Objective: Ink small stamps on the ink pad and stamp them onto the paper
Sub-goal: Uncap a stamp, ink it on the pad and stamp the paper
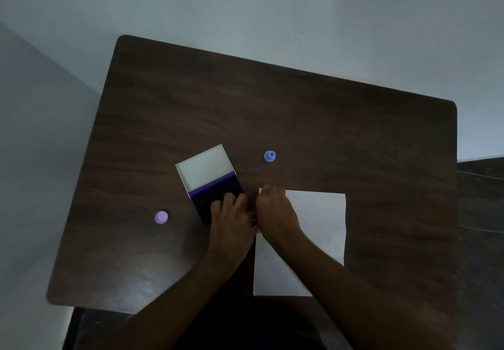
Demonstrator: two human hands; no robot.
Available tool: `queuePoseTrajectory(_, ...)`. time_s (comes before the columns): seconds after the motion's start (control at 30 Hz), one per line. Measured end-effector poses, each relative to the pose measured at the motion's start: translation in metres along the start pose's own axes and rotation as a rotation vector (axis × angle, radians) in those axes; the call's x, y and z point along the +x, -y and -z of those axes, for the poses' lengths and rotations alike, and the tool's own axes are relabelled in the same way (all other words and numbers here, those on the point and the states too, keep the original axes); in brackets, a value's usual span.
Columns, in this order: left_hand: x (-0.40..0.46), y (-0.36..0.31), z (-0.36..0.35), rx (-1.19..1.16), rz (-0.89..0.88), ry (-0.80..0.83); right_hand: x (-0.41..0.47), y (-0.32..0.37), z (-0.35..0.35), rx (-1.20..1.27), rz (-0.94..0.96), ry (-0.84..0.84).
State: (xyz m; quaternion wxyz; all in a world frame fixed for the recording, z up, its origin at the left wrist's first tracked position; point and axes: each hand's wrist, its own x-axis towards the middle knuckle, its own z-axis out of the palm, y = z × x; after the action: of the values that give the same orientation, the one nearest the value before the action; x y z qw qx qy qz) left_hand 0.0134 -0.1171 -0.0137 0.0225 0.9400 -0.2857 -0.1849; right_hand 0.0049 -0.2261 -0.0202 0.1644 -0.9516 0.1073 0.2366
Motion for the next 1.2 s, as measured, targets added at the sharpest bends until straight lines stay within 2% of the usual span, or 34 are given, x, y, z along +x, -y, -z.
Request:
queuePoseTrajectory(0.33,0.001,0.003,-0.001,-0.001,-0.009,0.000,0.000,0.005,0.001,-0.050,0.001,-0.032)
queuePoseTrajectory(1.2,0.001,-0.004,-0.004,-0.008,-0.043,0.041,-0.005,-0.005,-0.011,0.021,-0.025,-0.096)
